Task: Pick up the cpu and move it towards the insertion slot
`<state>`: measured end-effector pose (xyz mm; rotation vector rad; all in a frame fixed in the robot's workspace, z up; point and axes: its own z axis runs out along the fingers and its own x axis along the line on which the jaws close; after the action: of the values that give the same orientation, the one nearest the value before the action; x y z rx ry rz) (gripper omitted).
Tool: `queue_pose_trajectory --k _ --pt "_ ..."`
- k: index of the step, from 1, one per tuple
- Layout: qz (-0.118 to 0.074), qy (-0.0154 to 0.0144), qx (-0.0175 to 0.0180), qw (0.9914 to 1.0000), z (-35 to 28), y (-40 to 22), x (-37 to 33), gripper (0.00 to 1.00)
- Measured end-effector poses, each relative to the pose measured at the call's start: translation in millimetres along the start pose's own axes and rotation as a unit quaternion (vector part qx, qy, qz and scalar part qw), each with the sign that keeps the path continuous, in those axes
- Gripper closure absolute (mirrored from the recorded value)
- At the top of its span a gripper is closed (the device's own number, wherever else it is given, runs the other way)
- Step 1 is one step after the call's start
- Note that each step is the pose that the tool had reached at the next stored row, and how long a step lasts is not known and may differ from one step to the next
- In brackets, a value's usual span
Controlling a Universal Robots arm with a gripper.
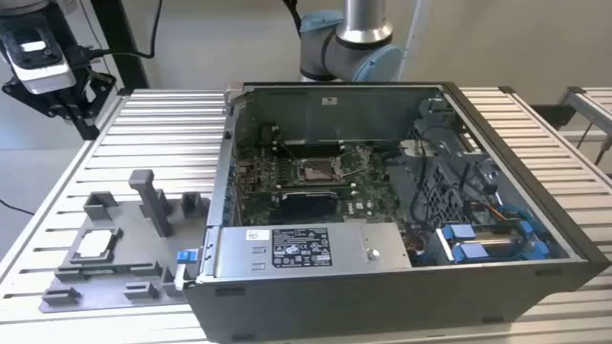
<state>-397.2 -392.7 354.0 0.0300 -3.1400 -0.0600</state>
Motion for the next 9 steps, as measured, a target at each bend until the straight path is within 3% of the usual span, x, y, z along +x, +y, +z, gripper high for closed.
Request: queue_pose_trajectory --k 9 --pt "0.000 0.0000 0.0000 1.00000 0.0 0.0 0.0 1.00"
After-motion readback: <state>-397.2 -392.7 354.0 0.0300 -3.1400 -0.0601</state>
